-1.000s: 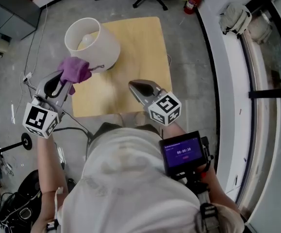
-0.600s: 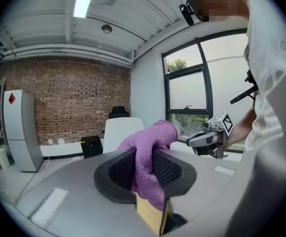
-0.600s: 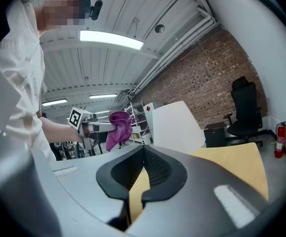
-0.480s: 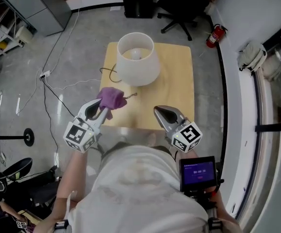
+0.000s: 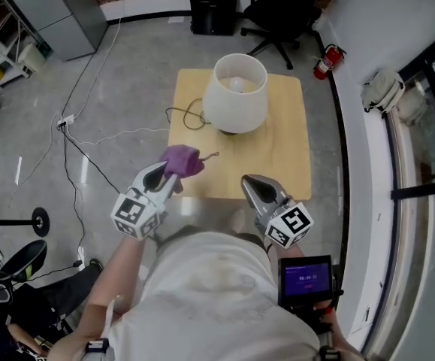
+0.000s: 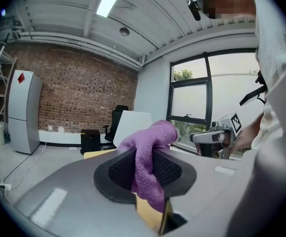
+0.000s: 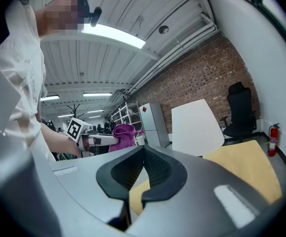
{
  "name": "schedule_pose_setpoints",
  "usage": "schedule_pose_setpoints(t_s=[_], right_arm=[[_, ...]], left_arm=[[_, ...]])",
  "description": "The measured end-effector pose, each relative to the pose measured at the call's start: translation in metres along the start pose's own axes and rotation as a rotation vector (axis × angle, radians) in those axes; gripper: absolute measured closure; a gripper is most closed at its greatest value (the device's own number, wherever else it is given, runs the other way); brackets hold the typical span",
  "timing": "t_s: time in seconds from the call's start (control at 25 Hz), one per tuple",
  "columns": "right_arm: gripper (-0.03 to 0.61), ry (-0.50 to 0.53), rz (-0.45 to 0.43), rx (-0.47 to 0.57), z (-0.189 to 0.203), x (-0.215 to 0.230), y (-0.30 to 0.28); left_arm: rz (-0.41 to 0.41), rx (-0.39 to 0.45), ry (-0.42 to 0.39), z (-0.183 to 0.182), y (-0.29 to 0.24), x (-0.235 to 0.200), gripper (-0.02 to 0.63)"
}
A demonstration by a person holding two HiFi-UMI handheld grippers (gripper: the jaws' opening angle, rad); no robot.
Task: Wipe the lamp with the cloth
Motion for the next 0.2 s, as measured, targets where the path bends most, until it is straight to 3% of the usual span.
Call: schedule_pose_setpoints(t_s=[0.2], right_arm=[[0.565, 0.002, 0.057, 0.000, 0.006, -0.024, -0.002]], left_arm=[[0.036, -0.009, 0.001, 0.010, 0.011, -0.017, 0.528]])
Point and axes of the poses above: the fingertips, and each gripper's own axes: y backward along the fingers, x to its right, z out of its underside, the point moved 10 cm from there along y, backward along the fingers, and after that the axes turned 11 degrees about y, right-handed, at the moved point
